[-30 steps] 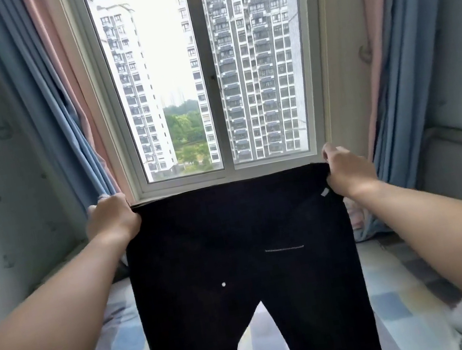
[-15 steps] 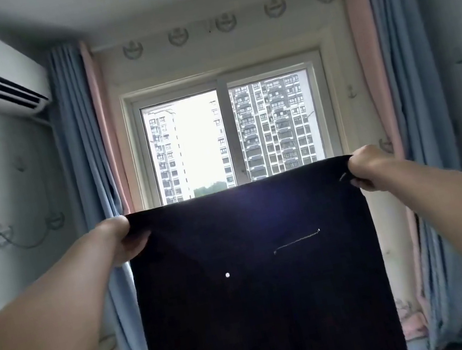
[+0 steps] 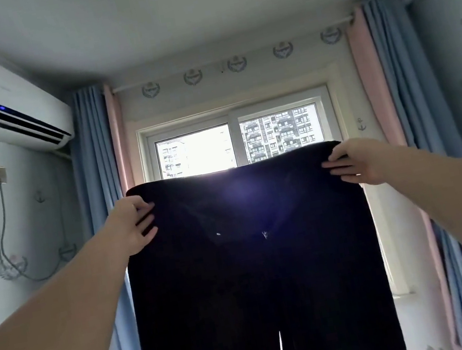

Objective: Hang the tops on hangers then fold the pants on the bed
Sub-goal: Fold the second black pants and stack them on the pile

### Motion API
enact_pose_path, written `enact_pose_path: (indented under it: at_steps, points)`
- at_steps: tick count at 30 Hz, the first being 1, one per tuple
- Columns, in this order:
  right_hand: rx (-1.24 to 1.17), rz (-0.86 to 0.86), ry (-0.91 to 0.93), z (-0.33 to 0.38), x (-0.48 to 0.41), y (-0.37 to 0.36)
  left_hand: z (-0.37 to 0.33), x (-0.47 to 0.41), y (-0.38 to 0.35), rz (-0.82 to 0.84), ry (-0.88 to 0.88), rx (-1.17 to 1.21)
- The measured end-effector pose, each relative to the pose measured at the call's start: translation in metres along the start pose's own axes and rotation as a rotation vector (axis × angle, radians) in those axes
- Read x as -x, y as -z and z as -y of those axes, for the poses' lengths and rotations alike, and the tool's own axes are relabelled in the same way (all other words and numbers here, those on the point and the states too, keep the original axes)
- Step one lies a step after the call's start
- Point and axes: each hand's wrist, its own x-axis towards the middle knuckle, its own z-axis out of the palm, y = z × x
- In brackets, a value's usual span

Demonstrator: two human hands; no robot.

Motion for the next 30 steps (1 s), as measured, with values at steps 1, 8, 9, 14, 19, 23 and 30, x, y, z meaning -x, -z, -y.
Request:
enact_pose_path:
  at_steps: [1,8,9,14,19,23,30]
  points:
    - [0.027,0.000,0.049,-0.001,-0.002,-0.001,0.001,-0.002,-0.001,-0.034,-0.056,-0.082]
    - [0.458,-0.299,0.349,-0.003,-0.008,0.008,0.001,-0.011,0.020,-0.382,-0.395,-0.883]
    - [0.513,-0.319,0.381,-0.004,-0.007,0.009,0.001,-0.013,0.023,-0.451,-0.392,-1.044]
    - [0.602,-0.252,0.395,-0.009,-0.009,0.000,0.007,-0.022,0.016,-0.343,-0.327,-0.857]
    - [0.596,-0.196,0.147,-0.027,-0.016,-0.014,0.023,-0.024,0.015,-0.326,-0.092,-0.949]
    - [0.691,-0.102,-0.133,-0.064,-0.015,-0.020,0.058,-0.024,0.022,-0.188,0.141,-1.112]
    - [0.562,0.050,-0.551,-0.188,0.006,-0.022,0.170,0.009,0.060,-0.019,0.667,-0.783]
